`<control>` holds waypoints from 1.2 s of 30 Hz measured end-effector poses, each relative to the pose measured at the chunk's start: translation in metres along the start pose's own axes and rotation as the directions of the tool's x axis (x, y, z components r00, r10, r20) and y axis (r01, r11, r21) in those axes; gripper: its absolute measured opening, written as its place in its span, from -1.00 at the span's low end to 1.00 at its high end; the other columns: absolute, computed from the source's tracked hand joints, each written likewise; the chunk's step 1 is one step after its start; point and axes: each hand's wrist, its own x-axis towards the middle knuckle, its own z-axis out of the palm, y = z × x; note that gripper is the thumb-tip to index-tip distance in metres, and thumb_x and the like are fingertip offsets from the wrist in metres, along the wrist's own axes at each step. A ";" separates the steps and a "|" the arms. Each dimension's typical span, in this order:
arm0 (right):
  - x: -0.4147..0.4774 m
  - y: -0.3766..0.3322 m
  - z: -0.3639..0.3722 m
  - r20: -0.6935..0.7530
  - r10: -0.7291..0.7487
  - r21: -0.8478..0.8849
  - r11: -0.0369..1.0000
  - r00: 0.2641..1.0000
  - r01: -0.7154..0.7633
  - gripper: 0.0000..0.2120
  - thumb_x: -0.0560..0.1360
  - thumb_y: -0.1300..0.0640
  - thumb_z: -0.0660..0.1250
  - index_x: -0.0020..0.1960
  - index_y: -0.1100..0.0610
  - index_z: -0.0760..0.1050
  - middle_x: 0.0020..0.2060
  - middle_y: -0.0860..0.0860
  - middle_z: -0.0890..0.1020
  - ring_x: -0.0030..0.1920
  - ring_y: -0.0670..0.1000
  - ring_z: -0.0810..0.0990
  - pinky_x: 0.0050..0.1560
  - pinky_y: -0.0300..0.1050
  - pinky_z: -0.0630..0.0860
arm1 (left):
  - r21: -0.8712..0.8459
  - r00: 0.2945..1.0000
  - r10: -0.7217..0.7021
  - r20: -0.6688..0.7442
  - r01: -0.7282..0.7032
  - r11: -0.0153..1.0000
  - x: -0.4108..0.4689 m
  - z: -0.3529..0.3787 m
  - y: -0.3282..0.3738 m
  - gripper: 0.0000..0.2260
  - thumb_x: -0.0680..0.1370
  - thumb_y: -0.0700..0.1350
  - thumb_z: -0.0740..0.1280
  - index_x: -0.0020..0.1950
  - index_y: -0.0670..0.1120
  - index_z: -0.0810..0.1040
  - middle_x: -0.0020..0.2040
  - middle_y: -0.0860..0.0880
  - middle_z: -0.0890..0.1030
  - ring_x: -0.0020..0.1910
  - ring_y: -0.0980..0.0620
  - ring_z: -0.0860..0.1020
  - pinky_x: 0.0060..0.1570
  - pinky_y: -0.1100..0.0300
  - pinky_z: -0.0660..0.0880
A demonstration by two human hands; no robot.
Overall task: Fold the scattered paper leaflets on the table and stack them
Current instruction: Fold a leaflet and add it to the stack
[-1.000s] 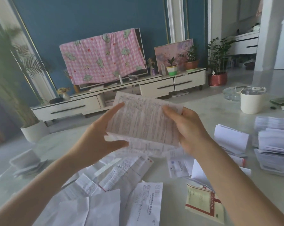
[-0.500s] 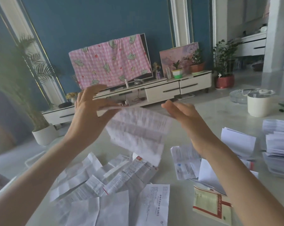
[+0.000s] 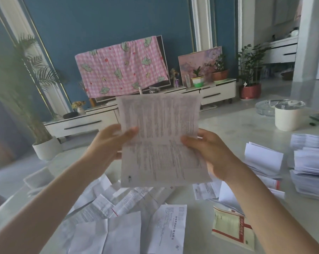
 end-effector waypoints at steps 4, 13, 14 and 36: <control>-0.001 0.000 -0.004 0.015 0.019 0.003 1.000 1.000 -0.019 -0.92 0.48 0.30 0.32 -0.06 0.22 0.58 -0.30 0.04 0.67 -0.31 -0.03 0.65 -0.34 -0.25 0.56 | -0.025 0.989 -0.112 0.096 0.115 0.993 -0.006 0.005 -0.019 -0.85 0.42 -0.21 0.33 -0.04 -0.18 0.58 -0.19 -0.10 0.68 -0.22 -0.03 0.66 -0.28 0.16 0.61; -0.003 0.002 -0.009 0.135 -0.016 -0.100 0.995 0.991 0.030 -0.47 0.46 0.51 0.06 -0.44 0.07 0.59 -0.41 0.01 0.63 -0.42 -0.05 0.57 -0.43 -0.30 0.44 | -0.342 0.913 -0.359 0.193 0.406 0.848 -0.006 0.005 -0.024 -0.63 0.52 0.08 0.21 -0.06 -0.21 0.58 -0.33 -0.11 0.60 -0.40 -0.05 0.60 -0.39 0.16 0.58; -0.004 0.001 -0.008 0.142 -0.020 -0.137 0.990 0.990 0.040 -0.48 0.47 0.50 0.06 -0.41 0.08 0.60 -0.39 0.00 0.64 -0.40 -0.06 0.58 -0.43 -0.30 0.45 | -0.256 0.919 -0.337 0.206 0.383 0.887 -0.007 0.005 -0.025 -0.71 0.49 0.01 0.26 -0.07 -0.21 0.57 -0.28 -0.13 0.61 -0.37 -0.05 0.62 -0.40 0.17 0.58; -0.011 0.014 -0.006 0.026 0.067 -0.189 0.980 0.997 -0.061 -0.77 0.44 0.16 0.39 0.03 0.29 0.54 -0.06 0.16 0.68 -0.06 0.07 0.66 0.00 -0.09 0.60 | -0.077 0.959 -0.169 0.228 0.191 0.979 -0.013 0.041 -0.037 -0.78 0.46 -0.13 0.32 0.04 -0.22 0.57 -0.03 -0.15 0.68 -0.05 -0.12 0.66 -0.05 0.05 0.61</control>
